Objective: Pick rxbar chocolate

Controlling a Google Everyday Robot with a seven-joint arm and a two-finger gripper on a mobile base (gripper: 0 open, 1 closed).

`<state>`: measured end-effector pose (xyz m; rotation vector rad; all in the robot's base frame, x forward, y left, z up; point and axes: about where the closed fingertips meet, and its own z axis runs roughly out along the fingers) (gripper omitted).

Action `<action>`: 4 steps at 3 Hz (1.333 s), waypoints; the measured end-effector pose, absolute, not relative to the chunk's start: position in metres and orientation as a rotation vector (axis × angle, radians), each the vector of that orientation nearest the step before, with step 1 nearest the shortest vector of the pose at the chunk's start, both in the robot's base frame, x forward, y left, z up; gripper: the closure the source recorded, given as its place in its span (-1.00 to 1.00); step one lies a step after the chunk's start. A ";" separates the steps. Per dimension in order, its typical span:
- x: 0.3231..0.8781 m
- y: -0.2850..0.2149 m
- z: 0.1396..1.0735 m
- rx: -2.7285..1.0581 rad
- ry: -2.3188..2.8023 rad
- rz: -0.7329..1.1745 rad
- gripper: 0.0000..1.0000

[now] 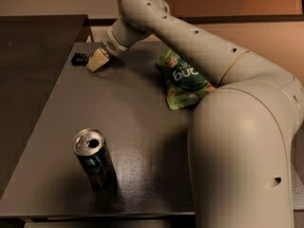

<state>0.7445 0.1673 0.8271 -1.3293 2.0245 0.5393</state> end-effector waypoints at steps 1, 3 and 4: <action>0.744 0.167 0.829 -1.331 2.022 0.542 0.73; 0.744 0.167 0.830 -1.331 2.022 0.542 1.00; 0.744 0.167 0.830 -1.331 2.022 0.542 1.00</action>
Offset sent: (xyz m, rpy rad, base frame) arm -0.0108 -0.0127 0.0187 0.0335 -0.0360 0.0324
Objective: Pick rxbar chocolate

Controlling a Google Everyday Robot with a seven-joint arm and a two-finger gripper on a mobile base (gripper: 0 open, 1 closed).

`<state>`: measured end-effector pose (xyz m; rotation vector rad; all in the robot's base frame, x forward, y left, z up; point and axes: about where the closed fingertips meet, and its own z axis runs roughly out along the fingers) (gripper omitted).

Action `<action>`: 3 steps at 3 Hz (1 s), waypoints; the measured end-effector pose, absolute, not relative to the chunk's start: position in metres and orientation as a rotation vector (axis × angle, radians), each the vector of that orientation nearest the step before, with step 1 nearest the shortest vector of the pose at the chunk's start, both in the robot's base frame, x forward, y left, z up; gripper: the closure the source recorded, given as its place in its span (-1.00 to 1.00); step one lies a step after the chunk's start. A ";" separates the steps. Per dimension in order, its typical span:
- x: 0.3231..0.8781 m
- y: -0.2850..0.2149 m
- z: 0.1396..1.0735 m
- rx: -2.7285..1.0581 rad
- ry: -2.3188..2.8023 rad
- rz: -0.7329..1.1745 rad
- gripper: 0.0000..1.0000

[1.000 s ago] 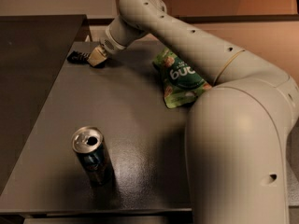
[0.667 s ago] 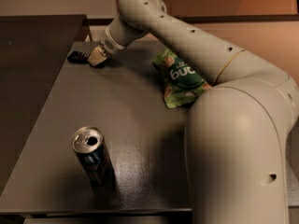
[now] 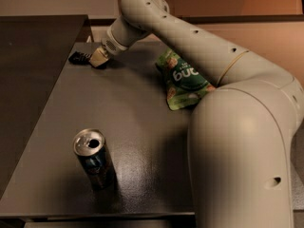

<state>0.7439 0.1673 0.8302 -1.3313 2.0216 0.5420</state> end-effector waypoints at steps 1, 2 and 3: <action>0.744 0.167 0.830 -1.331 2.022 0.542 1.00; 0.742 0.165 0.832 -1.334 2.019 0.544 1.00; 0.720 0.135 0.859 -1.370 1.967 0.574 1.00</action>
Offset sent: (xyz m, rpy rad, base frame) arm -0.0672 -0.0946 0.0837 0.0582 -0.0548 0.1253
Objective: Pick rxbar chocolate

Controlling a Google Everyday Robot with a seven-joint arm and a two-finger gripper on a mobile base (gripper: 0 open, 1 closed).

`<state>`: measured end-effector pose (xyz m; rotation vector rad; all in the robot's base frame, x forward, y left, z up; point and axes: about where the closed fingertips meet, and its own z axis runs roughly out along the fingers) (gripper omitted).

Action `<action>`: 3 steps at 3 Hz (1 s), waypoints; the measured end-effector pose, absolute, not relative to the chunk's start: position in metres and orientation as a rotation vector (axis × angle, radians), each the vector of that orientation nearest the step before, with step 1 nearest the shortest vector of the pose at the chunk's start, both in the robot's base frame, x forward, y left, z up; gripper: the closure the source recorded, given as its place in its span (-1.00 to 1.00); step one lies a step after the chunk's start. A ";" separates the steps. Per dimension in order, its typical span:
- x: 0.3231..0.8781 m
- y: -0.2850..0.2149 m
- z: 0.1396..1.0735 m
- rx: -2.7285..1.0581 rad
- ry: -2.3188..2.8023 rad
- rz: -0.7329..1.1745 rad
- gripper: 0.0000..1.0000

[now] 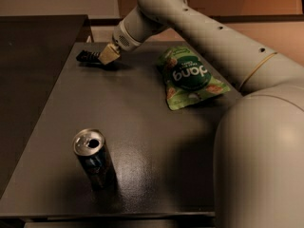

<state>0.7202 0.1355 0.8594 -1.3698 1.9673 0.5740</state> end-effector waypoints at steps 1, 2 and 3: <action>0.693 0.097 0.893 -1.412 1.911 0.609 1.00; 0.674 0.072 0.919 -1.434 1.862 0.618 1.00; 0.655 0.055 0.942 -1.467 1.815 0.615 1.00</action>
Offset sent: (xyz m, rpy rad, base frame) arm -0.0707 -0.0998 0.0966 0.0646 -0.0817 0.1154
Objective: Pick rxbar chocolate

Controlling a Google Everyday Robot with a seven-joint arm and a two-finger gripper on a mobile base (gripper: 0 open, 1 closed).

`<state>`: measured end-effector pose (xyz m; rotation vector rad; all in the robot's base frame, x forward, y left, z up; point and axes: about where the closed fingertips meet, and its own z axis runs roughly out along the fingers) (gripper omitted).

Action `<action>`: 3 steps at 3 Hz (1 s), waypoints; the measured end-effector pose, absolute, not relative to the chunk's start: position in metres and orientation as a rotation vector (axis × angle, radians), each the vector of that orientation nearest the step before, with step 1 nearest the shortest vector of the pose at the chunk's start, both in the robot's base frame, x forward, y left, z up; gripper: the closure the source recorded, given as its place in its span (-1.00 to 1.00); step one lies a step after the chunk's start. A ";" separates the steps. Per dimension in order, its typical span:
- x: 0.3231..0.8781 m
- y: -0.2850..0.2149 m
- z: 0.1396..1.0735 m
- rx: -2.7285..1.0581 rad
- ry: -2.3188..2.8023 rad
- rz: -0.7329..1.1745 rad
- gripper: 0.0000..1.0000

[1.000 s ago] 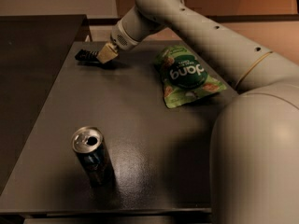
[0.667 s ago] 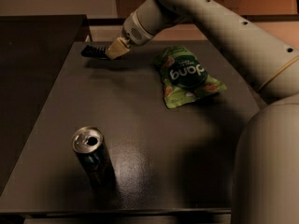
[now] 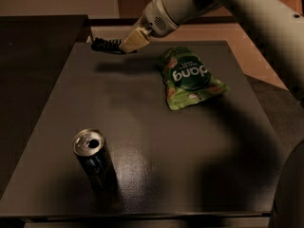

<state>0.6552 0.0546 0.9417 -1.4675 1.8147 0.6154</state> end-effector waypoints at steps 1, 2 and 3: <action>0.641 0.039 0.965 -1.493 1.763 0.608 1.00; 0.626 0.021 0.990 -1.535 1.682 0.639 1.00; 0.626 0.021 0.990 -1.535 1.682 0.639 1.00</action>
Offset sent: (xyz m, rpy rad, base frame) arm -0.0354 -0.0449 0.0508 0.0115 -0.0791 0.0908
